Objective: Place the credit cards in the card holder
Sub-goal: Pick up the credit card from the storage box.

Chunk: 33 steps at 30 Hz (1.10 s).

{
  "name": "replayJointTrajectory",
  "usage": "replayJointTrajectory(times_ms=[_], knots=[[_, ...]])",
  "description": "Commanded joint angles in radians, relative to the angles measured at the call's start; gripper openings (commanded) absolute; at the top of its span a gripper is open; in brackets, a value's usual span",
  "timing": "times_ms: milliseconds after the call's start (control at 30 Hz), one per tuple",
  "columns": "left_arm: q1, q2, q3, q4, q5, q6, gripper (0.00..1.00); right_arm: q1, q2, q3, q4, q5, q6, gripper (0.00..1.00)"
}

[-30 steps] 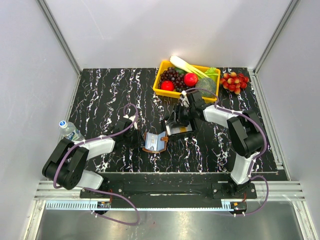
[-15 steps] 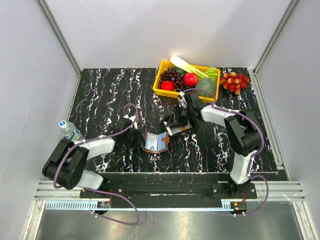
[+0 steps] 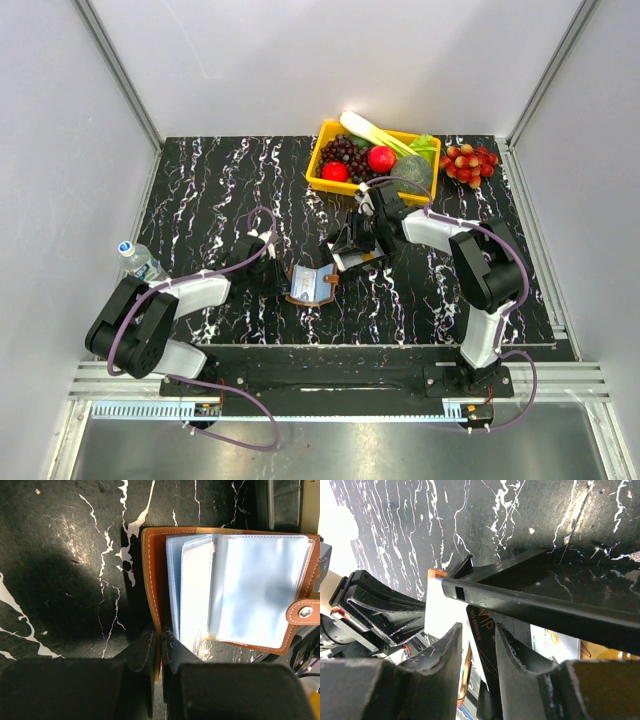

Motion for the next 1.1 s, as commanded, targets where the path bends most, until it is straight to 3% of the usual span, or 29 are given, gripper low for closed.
replayJointTrajectory(times_ms=[0, 433, 600, 1067], knots=[[-0.005, 0.020, 0.011, -0.026, 0.004, 0.022, 0.00, 0.008, -0.062, 0.007, 0.000, -0.031, -0.011, 0.38], [-0.005, 0.028, 0.007, -0.026, 0.008, 0.025, 0.00, 0.008, -0.045, 0.001, 0.006, -0.034, -0.003, 0.21], [-0.005, 0.029, 0.010, -0.026, 0.008, 0.025, 0.00, 0.008, -0.045, -0.001, 0.014, -0.048, 0.000, 0.25], [-0.005, 0.023, 0.007, -0.026, 0.007, 0.028, 0.00, -0.015, -0.055, -0.038, 0.092, -0.100, 0.052, 0.22]])
